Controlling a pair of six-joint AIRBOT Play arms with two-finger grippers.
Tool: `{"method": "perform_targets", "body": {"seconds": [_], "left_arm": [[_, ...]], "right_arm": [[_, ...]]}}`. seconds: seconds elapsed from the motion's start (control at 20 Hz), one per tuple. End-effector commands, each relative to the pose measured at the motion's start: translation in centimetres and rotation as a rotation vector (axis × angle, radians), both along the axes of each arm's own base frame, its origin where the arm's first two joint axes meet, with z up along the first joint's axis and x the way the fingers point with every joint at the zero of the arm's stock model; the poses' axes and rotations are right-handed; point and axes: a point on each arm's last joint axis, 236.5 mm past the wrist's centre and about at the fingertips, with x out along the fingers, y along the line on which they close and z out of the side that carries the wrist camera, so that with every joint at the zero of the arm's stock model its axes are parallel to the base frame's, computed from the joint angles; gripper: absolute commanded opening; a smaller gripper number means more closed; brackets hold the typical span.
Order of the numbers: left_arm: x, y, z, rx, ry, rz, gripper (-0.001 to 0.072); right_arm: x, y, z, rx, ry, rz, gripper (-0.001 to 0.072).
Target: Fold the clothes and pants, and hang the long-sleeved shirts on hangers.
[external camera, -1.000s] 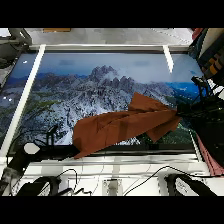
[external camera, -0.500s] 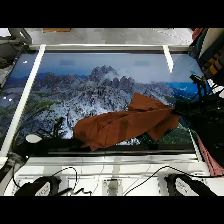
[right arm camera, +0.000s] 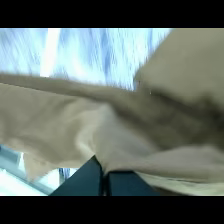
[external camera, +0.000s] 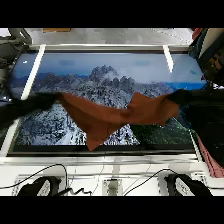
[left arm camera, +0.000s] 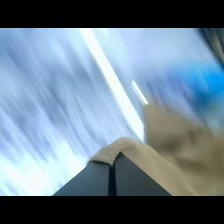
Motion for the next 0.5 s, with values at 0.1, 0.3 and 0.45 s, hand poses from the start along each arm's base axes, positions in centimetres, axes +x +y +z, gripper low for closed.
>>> {"method": "perform_targets", "body": {"seconds": [0.1,0.3,0.45], "left_arm": [[-5.4,10.9,21.3,-0.005,-0.657,0.556,0.0013],[-11.8,11.9,26.2,-0.034,-0.854,0.669,0.0014],[-15.2,10.5,27.7,-0.033,-0.921,0.649,0.0014]], "right_arm": [[-1.6,1.2,16.5,0.128,-0.491,-0.113,0.0016],[-7.2,2.4,23.9,0.099,-0.717,-0.109,0.0016],[-12.0,3.6,26.8,0.072,-0.828,-0.089,0.0016]]}}
